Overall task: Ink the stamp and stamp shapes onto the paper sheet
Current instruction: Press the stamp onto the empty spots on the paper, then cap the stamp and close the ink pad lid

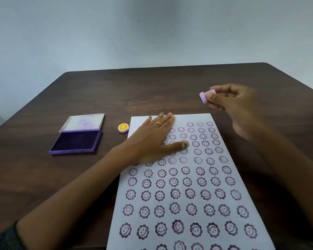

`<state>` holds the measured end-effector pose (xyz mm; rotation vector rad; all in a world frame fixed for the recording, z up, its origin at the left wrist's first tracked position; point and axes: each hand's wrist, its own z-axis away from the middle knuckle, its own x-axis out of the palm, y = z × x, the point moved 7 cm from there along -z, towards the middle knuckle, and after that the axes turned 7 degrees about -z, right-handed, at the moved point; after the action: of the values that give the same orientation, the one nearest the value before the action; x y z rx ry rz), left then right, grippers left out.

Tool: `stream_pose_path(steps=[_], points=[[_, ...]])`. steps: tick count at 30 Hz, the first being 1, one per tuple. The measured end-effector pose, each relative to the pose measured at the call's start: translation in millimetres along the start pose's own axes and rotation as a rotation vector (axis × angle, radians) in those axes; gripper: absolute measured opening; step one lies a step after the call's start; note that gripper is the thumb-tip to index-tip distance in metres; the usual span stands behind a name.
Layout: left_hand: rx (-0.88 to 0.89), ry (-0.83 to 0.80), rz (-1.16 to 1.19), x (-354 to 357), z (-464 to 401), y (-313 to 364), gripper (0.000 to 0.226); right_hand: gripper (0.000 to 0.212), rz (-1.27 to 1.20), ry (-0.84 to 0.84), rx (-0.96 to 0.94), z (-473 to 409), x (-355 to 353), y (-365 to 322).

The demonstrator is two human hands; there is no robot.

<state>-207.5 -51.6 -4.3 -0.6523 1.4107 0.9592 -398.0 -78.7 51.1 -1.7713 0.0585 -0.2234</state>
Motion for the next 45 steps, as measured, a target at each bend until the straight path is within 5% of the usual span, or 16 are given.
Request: stream_pose_path(steps=[14,23,36,40,45], points=[[-0.318,0.163,-0.059,-71,38,-81,0.068,0.021,-0.126,0.056,0.067,1,0,7],[-0.306,0.120,0.043,-62,34,-88,0.017,0.020,-0.070,0.068,0.078,1,-1,11],[-0.269,0.061,0.159,-60,36,-95,0.025,0.017,-0.048,0.040,0.076,3,3,10],[-0.191,0.237,0.248,-74,36,-80,0.028,0.022,-0.069,-0.018,0.112,5,10,13],[-0.034,0.482,0.664,-85,34,-40,0.039,0.034,-0.340,-0.267,0.274,16,39,19]])
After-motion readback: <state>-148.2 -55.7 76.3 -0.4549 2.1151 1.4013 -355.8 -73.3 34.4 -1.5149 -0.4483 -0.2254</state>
